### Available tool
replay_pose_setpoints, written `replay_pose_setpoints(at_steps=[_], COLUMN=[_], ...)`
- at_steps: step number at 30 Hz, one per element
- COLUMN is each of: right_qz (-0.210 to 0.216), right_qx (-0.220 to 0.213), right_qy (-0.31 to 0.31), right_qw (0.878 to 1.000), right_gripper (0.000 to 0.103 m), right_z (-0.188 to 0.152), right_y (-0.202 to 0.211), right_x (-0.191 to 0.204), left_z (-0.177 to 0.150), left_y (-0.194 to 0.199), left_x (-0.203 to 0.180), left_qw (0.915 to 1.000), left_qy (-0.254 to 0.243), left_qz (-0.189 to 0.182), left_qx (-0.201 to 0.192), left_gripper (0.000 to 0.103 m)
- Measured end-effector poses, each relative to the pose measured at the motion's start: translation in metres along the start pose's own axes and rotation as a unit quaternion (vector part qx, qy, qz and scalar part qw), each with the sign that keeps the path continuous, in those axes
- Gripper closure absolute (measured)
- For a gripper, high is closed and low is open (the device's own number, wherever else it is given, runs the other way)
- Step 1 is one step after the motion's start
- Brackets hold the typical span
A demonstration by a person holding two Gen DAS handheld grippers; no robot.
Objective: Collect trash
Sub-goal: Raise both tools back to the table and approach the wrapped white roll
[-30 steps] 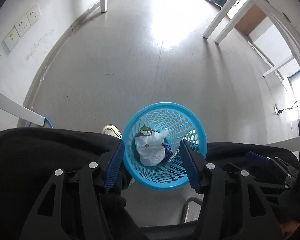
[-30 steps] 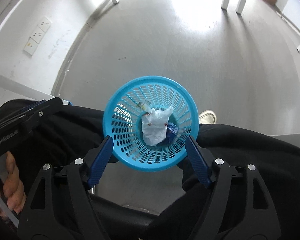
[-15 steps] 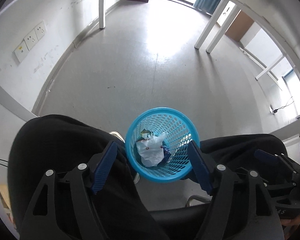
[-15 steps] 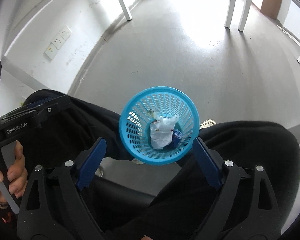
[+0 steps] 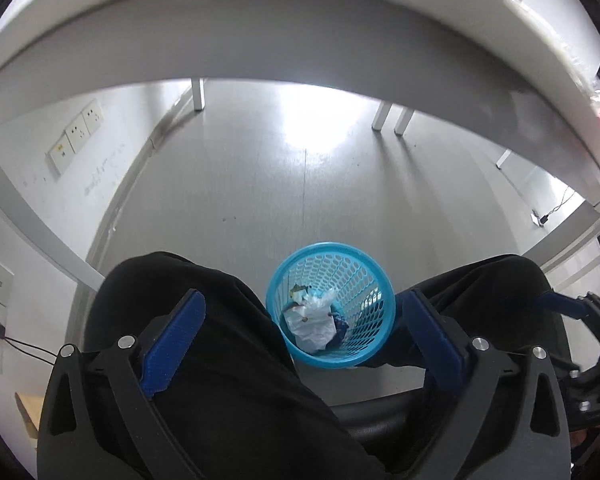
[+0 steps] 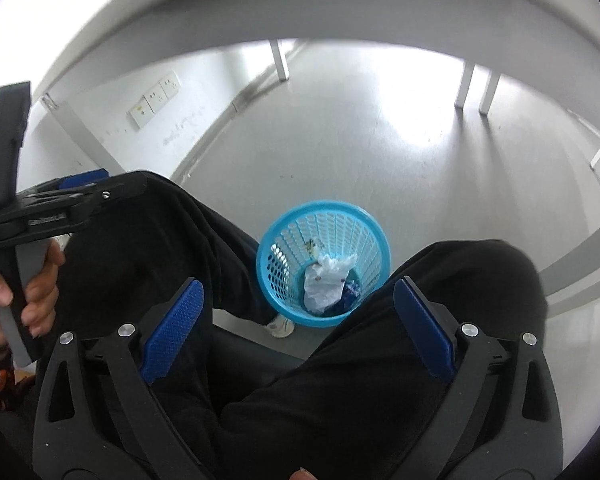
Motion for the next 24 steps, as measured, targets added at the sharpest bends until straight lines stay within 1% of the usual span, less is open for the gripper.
replay_pose_setpoints(at_steps=[4,6,11,16,19,24], right_qz=[0.011,0.015,0.024,0.015,0.013,0.007], right_qx=[-0.038,-0.058,-0.108,-0.157,-0.176,-0.182], right_qy=[0.016,0.023,0.031,0.039,0.039,0.035], right_qw=[0.999,0.998,0.993,0.987,0.984,0.983], right_gripper=[0.009,0.009,0.009,0.009,0.009,0.009], right_z=[0.007,0.013,0.030,0.054,0.072,0.110], right_y=[0.034,0.050,0.089,0.118,0.127,0.124], right_x=[0.010,0.014,0.020,0.023,0.022,0.024], left_z=[-0.001,0.000,0.004,0.017,0.031,0.061], left_y=[0.016,0.026,0.055,0.085,0.102,0.127], left_x=[-0.004,-0.007,-0.010,-0.003,0.002,0.006], left_qw=[0.9998,0.9994,0.9965,0.9923,0.9886,0.9832], left_qy=[-0.009,-0.021,-0.046,-0.046,-0.044,-0.041], left_qz=[-0.007,-0.010,-0.005,-0.015,-0.016,-0.005], left_qx=[-0.013,-0.027,-0.069,-0.114,-0.143,-0.178], left_gripper=[0.006,0.006,0.006,0.006,0.006,0.006])
Point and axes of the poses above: each gripper's, at about its wrist camera, not at the fingertips, and y roughly against the way its jaws point, x to its left, z to its top, the point moved 4 cm from there along -y, roughly the way its jaws point, and after that the axes turned 11 degrees about -y, right-handed, at the moved point
